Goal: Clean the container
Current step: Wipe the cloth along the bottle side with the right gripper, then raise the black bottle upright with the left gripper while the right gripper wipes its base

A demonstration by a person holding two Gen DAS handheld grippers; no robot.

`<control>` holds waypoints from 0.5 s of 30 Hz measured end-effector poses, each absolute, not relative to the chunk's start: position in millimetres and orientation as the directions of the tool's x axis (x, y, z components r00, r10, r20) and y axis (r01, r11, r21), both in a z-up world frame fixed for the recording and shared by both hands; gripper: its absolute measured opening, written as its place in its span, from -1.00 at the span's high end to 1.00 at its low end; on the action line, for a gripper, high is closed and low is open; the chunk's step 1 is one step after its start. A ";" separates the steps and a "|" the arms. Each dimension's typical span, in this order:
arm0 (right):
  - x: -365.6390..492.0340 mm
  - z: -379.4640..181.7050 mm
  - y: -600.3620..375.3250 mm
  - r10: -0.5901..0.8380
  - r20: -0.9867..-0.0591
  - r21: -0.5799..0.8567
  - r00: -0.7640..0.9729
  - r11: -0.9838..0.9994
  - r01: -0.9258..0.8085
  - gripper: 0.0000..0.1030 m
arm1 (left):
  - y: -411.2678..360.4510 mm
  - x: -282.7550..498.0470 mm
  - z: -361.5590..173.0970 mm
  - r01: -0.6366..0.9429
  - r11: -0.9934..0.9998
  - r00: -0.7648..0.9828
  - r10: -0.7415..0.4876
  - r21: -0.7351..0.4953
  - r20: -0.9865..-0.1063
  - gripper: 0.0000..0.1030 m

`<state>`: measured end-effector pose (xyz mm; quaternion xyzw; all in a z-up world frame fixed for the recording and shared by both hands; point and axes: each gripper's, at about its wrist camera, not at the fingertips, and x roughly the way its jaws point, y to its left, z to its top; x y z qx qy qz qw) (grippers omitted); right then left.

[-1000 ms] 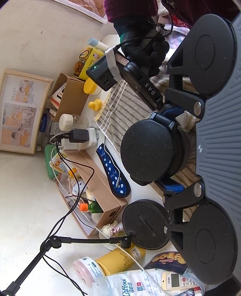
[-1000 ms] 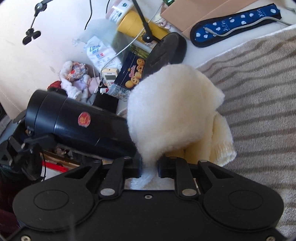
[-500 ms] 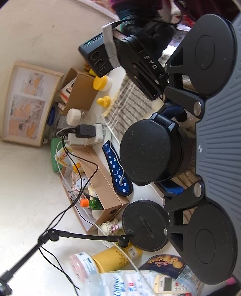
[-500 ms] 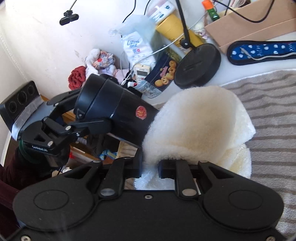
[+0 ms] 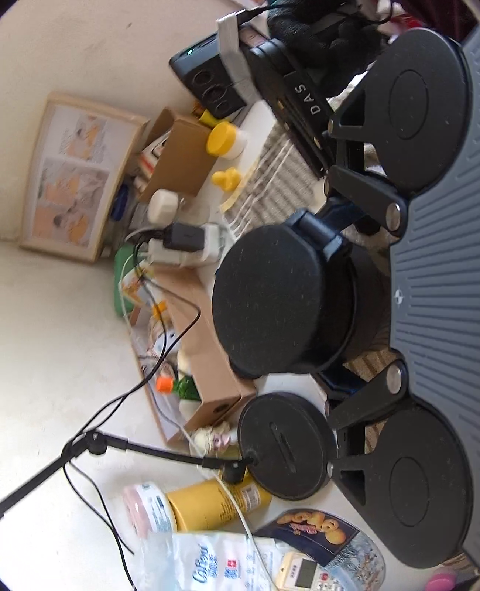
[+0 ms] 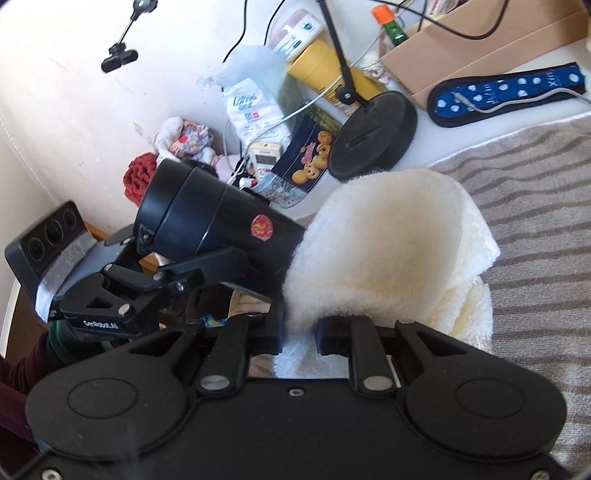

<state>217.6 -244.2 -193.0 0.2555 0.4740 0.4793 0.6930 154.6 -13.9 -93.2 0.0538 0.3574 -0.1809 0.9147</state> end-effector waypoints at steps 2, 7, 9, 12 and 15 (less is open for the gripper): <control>218.1 -194.0 -248.7 0.908 -0.403 0.818 0.113 0.413 -0.399 0.70 | -12.6 154.8 -92.2 0.354 0.935 0.686 -0.283 -0.032 -0.670 -0.25; 216.0 -191.4 -254.9 0.901 -0.406 0.808 0.152 0.432 -0.401 0.70 | -4.1 154.6 -77.1 0.333 0.943 0.720 -0.259 -0.006 -0.643 -0.24; 214.8 -189.1 -254.6 0.894 -0.419 0.791 0.160 0.446 -0.420 0.70 | 3.1 157.1 -65.4 0.318 0.948 0.731 -0.258 -0.019 -0.631 -0.24; 214.2 -183.5 -250.1 0.884 -0.437 0.757 0.169 0.462 -0.462 0.70 | 14.5 159.7 -46.4 0.291 0.956 0.752 -0.256 -0.042 -0.608 -0.24; 213.7 -174.8 -243.4 0.879 -0.441 0.722 0.183 0.469 -0.510 0.70 | 26.0 160.2 -26.2 0.259 0.963 0.772 -0.253 -0.075 -0.583 -0.24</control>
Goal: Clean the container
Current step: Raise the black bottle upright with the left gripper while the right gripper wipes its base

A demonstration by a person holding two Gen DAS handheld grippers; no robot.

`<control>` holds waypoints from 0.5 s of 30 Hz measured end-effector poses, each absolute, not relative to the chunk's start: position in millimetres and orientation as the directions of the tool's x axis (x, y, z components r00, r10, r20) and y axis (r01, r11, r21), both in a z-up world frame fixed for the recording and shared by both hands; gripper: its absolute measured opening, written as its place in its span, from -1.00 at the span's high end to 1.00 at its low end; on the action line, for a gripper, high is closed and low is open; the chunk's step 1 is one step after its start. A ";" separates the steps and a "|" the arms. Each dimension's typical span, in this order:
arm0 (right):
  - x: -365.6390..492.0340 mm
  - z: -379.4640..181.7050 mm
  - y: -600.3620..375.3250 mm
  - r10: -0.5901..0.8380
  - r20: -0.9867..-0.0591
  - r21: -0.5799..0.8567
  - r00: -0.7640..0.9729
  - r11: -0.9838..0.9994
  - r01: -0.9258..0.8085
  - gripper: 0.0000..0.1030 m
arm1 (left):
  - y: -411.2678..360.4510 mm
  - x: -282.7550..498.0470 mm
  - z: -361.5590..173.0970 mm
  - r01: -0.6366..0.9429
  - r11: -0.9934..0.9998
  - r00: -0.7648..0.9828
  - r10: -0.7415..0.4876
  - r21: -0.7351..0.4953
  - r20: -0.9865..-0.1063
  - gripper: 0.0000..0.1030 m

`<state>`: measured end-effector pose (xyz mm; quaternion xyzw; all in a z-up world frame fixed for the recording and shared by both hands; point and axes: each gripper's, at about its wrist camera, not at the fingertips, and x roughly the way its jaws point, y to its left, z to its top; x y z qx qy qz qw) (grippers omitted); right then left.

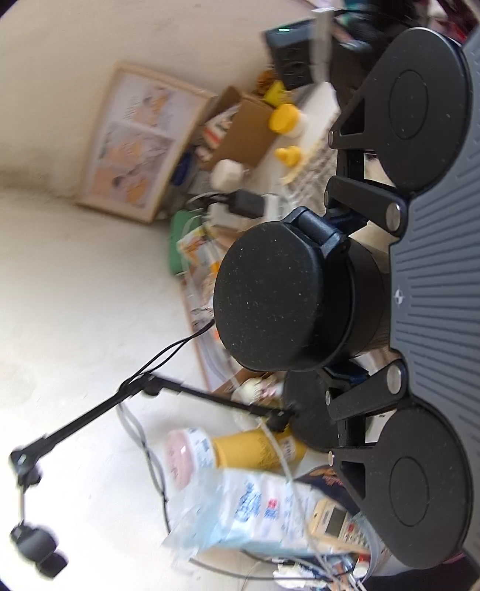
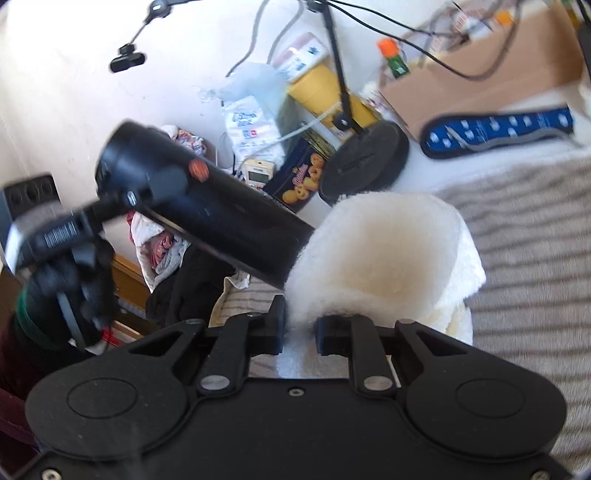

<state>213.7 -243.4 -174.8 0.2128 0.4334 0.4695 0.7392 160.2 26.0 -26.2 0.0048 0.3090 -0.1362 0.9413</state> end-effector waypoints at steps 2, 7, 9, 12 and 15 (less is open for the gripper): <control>213.2 -167.0 -236.9 0.875 -0.446 0.688 0.190 0.470 -0.553 0.70 | 32.3 159.9 -12.6 0.241 0.965 0.784 -0.254 -0.100 -0.566 -0.24; 207.5 -146.5 -217.0 0.855 -0.472 0.561 0.216 0.480 -0.674 0.70 | 43.5 158.9 20.9 0.231 0.959 0.800 -0.285 -0.166 -0.528 -0.24; 204.4 -140.8 -207.2 0.835 -0.496 0.490 0.237 0.495 -0.717 0.70 | 45.5 159.5 28.9 0.239 0.950 0.793 -0.311 -0.202 -0.525 -0.24; 199.2 -135.2 -192.9 0.797 -0.530 0.363 0.291 0.523 -0.771 0.71 | 46.1 161.4 35.5 0.249 0.932 0.778 -0.354 -0.263 -0.519 -0.24; 191.6 -131.2 -177.0 0.769 -0.553 0.241 0.321 0.517 -0.822 0.71 | 45.3 162.8 36.2 0.257 0.912 0.767 -0.394 -0.320 -0.507 -0.24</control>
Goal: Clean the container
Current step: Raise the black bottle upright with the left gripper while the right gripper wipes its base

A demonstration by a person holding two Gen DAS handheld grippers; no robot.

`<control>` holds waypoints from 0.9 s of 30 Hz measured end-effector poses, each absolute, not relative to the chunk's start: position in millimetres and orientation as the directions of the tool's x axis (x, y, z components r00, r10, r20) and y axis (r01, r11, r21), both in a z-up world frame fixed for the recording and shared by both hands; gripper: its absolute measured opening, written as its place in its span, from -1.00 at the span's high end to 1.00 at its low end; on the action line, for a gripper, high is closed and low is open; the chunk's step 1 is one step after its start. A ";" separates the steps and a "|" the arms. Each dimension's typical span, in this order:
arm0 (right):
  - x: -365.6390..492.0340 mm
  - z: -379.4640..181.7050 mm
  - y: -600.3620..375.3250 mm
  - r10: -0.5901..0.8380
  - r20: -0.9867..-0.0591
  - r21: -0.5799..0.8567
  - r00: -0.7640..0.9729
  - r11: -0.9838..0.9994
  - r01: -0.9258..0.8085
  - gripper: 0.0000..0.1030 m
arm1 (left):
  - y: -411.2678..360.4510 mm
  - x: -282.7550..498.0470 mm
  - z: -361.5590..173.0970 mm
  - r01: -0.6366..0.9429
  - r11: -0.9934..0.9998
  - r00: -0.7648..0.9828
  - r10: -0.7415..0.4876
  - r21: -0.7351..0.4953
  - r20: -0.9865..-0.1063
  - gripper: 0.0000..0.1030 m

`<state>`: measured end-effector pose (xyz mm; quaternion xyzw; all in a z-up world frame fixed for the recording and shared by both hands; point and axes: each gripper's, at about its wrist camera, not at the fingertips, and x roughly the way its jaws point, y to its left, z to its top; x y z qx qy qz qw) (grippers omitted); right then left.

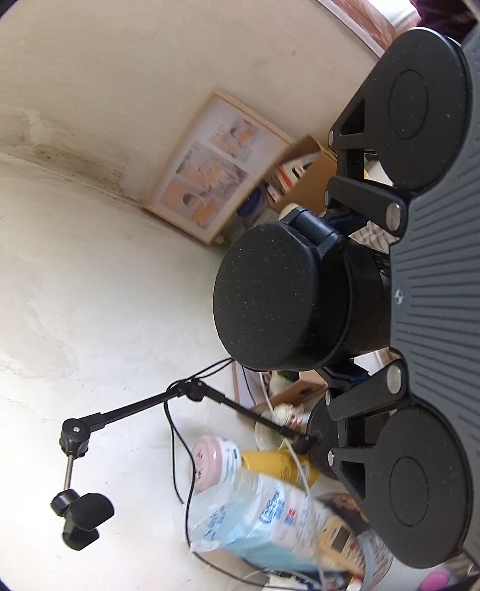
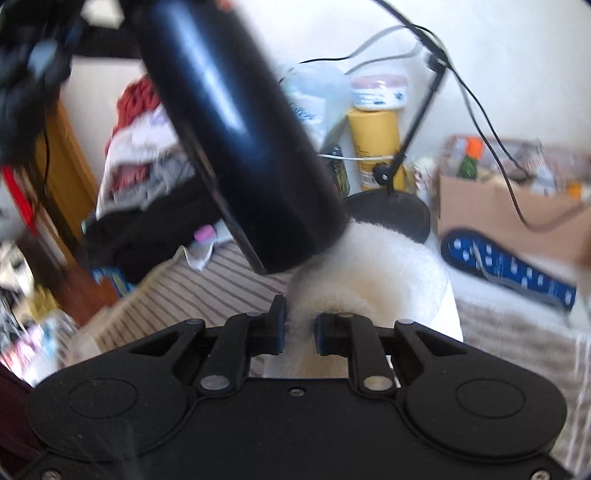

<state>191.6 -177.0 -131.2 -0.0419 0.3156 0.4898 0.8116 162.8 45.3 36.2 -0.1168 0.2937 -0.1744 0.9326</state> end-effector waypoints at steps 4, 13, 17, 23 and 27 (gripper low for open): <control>177.8 -125.4 -164.1 0.778 -0.544 0.153 0.315 0.461 -0.874 0.73 | 40.9 164.2 32.9 0.250 0.920 0.766 -0.378 -0.301 -0.521 -0.24; 171.3 -119.3 -189.5 0.756 -0.525 0.111 0.391 0.517 -0.849 0.76 | 54.6 162.2 27.8 0.230 0.905 0.746 -0.401 -0.359 -0.532 -0.24; 180.6 -116.2 -197.6 0.739 -0.517 0.087 0.431 0.547 -0.833 0.76 | 49.7 161.8 28.2 0.233 0.893 0.748 -0.417 -0.384 -0.516 -0.24; 173.3 -113.2 -186.6 0.762 -0.516 0.046 0.392 0.482 -0.875 0.76 | 45.4 162.9 33.8 0.242 0.888 0.757 -0.425 -0.391 -0.497 -0.24; 163.6 -113.9 -179.9 0.774 -0.522 0.039 0.358 0.441 -0.897 0.76 | 50.2 164.7 31.4 0.225 0.895 0.760 -0.408 -0.385 -0.506 -0.24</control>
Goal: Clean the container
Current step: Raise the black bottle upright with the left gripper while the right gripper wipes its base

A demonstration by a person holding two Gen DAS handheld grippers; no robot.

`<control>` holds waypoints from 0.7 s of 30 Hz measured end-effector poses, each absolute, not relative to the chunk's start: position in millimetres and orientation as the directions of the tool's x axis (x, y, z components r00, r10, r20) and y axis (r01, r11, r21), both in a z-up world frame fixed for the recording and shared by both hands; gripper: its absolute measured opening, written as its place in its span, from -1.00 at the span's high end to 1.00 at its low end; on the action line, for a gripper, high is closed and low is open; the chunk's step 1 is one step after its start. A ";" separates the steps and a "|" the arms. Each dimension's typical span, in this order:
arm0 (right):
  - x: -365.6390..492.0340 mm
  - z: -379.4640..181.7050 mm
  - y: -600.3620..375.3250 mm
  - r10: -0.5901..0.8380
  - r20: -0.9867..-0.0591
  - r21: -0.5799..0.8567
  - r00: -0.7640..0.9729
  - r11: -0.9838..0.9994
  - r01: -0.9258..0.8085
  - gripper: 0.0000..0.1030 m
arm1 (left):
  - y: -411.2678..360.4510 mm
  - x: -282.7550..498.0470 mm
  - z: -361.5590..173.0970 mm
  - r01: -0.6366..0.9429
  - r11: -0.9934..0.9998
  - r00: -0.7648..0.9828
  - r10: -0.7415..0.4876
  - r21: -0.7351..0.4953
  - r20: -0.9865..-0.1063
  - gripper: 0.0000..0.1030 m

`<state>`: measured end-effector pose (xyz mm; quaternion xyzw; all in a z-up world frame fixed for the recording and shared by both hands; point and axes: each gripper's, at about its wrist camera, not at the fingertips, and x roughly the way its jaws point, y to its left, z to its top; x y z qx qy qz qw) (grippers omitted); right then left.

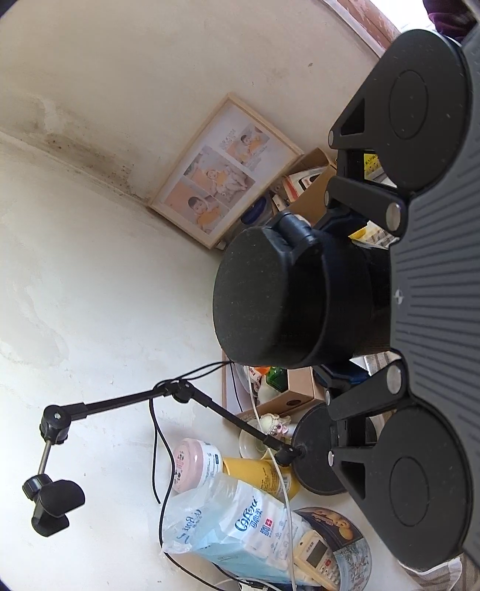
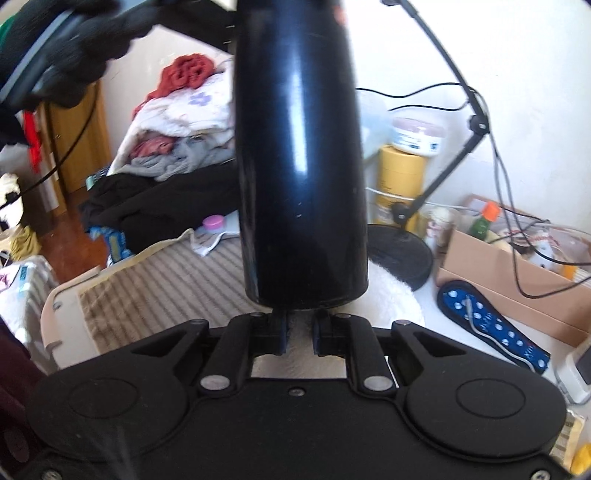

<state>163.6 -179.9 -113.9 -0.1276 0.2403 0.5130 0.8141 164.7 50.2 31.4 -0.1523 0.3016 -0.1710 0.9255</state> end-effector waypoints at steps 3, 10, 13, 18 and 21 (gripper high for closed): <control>156.8 -113.1 -180.4 0.783 -0.523 0.041 0.336 0.417 -0.908 0.77 | 57.3 164.5 27.3 0.202 0.904 0.764 -0.386 -0.377 -0.517 -0.24; 156.9 -107.1 -199.8 0.788 -0.496 0.081 0.365 0.460 -0.884 0.79 | 65.7 161.0 22.3 0.188 0.886 0.758 -0.405 -0.424 -0.511 -0.24; 163.2 -109.7 -201.2 0.781 -0.498 0.090 0.377 0.479 -0.873 0.80 | 58.3 162.4 23.1 0.205 0.869 0.752 -0.435 -0.451 -0.496 -0.24; 162.7 -110.7 -192.7 0.801 -0.497 0.130 0.333 0.449 -0.884 0.88 | 53.4 165.5 23.4 0.203 0.871 0.768 -0.426 -0.448 -0.479 -0.24; 156.1 -109.8 -189.0 0.819 -0.493 0.152 0.294 0.413 -0.898 0.89 | 57.0 166.1 20.1 0.192 0.872 0.775 -0.416 -0.451 -0.475 -0.24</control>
